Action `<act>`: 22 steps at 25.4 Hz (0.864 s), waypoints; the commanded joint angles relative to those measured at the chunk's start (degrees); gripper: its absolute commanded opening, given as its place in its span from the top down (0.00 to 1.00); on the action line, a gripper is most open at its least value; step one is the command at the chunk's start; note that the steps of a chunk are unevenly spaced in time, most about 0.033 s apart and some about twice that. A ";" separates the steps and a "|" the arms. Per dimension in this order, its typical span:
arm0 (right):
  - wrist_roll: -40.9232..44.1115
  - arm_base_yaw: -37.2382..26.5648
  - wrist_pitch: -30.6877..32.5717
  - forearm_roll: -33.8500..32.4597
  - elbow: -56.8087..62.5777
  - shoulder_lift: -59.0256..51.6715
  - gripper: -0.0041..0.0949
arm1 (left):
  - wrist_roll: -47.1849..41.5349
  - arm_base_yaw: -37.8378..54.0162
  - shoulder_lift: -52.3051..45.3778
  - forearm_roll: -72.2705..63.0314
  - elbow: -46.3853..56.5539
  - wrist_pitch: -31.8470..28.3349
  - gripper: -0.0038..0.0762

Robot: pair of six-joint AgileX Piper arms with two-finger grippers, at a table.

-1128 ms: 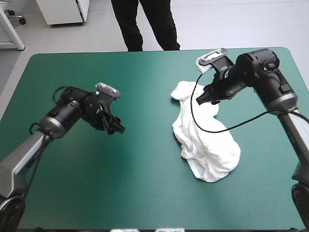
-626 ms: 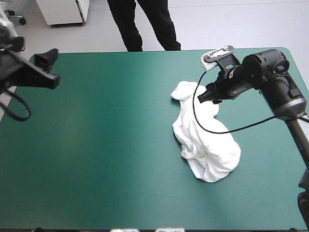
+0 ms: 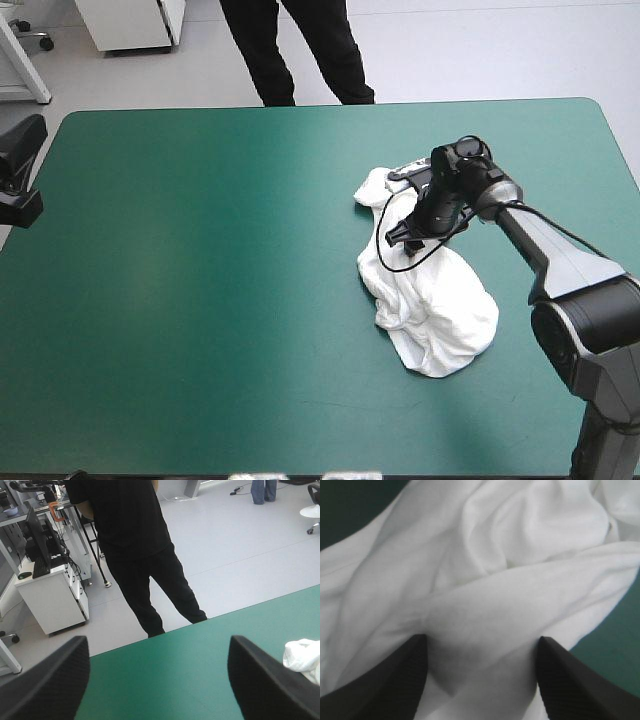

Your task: Fold the cloth

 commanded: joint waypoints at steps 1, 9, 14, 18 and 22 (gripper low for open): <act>-0.99 0.05 -1.59 -0.29 -1.25 1.20 0.36 | -0.55 -0.07 0.14 0.02 -0.93 -4.71 0.26; -13.78 0.05 -1.22 11.00 -1.25 7.14 0.98 | -0.69 -0.07 0.14 0.14 -0.93 -4.36 0.26; -18.04 1.51 0.54 17.17 -1.25 7.14 0.96 | -0.69 -0.07 0.14 0.15 -0.93 -3.71 0.26; -20.02 8.58 0.51 18.07 -1.59 6.56 0.96 | -0.69 -0.07 0.14 0.15 -0.93 -3.40 0.26; -20.56 19.19 -0.16 18.48 -5.41 6.56 0.96 | -0.69 -0.07 0.14 0.15 -0.93 -2.27 0.26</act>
